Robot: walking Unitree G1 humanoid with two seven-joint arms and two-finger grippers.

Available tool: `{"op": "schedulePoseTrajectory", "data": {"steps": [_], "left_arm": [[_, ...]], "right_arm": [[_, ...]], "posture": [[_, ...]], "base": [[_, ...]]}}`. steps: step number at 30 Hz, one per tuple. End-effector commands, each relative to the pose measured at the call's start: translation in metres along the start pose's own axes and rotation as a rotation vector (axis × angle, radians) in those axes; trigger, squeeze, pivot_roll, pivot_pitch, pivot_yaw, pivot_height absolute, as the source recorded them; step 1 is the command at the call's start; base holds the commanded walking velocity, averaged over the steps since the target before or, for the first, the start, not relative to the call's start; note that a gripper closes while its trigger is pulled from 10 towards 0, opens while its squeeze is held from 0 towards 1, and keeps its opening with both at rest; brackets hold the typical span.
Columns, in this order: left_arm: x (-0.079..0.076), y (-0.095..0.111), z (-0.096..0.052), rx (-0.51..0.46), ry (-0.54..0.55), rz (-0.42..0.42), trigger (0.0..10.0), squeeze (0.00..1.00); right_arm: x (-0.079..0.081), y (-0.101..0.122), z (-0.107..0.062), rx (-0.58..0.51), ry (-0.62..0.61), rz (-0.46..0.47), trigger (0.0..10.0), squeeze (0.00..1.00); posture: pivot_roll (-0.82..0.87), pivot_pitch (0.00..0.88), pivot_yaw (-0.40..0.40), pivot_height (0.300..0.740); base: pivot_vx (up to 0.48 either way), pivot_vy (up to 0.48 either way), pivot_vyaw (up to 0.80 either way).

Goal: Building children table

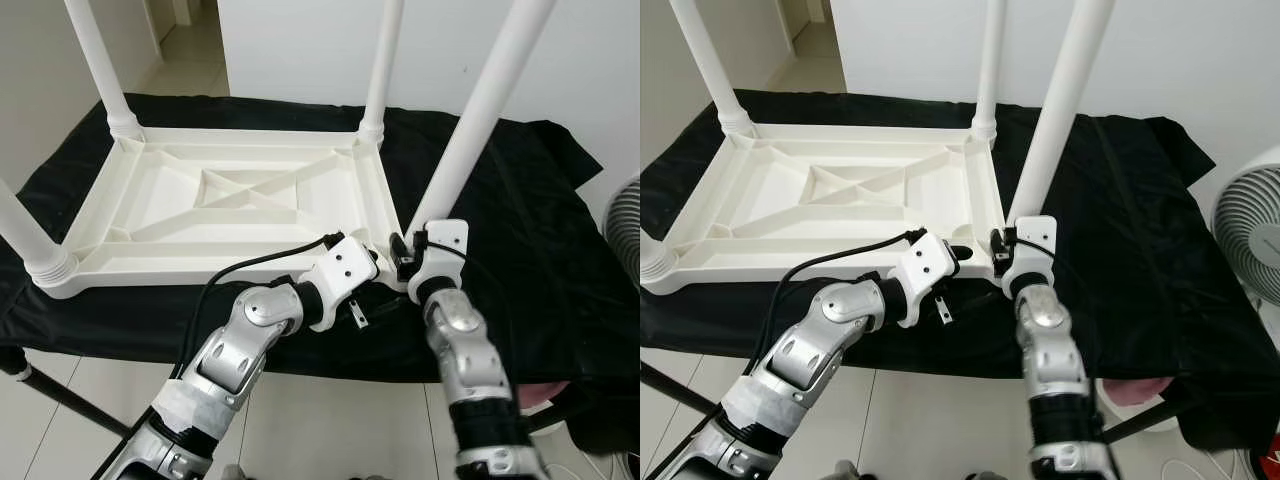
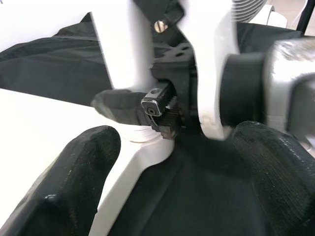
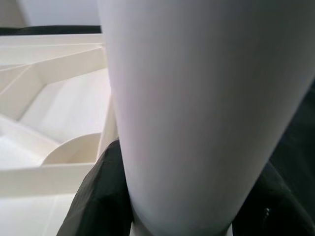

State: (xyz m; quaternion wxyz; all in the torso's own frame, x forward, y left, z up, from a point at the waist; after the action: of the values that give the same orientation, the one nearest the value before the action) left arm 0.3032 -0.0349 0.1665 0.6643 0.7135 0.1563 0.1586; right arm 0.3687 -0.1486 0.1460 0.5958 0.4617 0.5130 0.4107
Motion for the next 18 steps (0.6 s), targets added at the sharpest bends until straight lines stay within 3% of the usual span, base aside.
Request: {"op": "schedulePoseTrajectory", "data": {"steps": [1,6,7,8,14,18], "left_arm": [[-0.004,-0.004,0.003,0.011,-0.011,-0.009,10.0,0.00],[-0.005,-0.005,0.004,0.011,-0.014,-0.009,10.0,0.00],[-0.005,-0.005,0.004,0.011,-0.013,-0.009,10.0,0.00],[-0.005,-0.005,0.004,0.010,-0.012,-0.011,10.0,0.00],[-0.006,-0.006,0.004,0.010,-0.009,-0.012,10.0,0.00],[-0.005,-0.006,0.004,0.010,-0.008,-0.012,10.0,0.00]], "right_arm": [[-0.020,-0.009,-0.002,0.043,-0.105,0.002,10.0,0.00],[-0.020,-0.009,-0.002,0.052,-0.098,0.001,10.0,0.00],[-0.018,-0.006,-0.002,0.047,-0.083,0.025,10.0,0.45],[-0.017,-0.001,-0.002,0.026,-0.062,0.041,10.0,1.00],[-0.004,0.013,0.001,-0.046,0.086,0.123,10.0,1.00],[-0.001,0.019,0.001,-0.078,0.139,0.115,10.0,1.00]], "posture": [[-0.13,0.038,-0.003,0.740],[-0.13,0.038,-0.003,0.740],[-0.13,0.038,-0.003,0.740],[-0.12,0.031,-0.008,0.740],[-0.12,0.031,-0.008,0.740],[-0.12,0.029,-0.011,0.740]], "base": [[0.000,0.000,0.00],[0.000,0.000,0.00],[0.000,0.000,0.00],[0.000,0.000,0.00],[0.000,0.000,0.00],[0.000,0.000,0.00]]}}
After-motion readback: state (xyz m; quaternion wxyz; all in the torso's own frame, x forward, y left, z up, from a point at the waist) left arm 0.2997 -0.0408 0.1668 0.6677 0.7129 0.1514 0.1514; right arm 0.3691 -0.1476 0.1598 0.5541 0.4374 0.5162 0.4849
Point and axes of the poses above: a point about 5 cm out from each wrist's last joint towards the gripper, its own z axis pointing out of the wrist towards the gripper, its own y axis along the axis of the wrist's last joint, x = y × z, the point moved 6 cm from there along z, pointing out of the wrist towards the gripper, and after that the axes turned 15 degrees about -z, right-handed, at the moved point
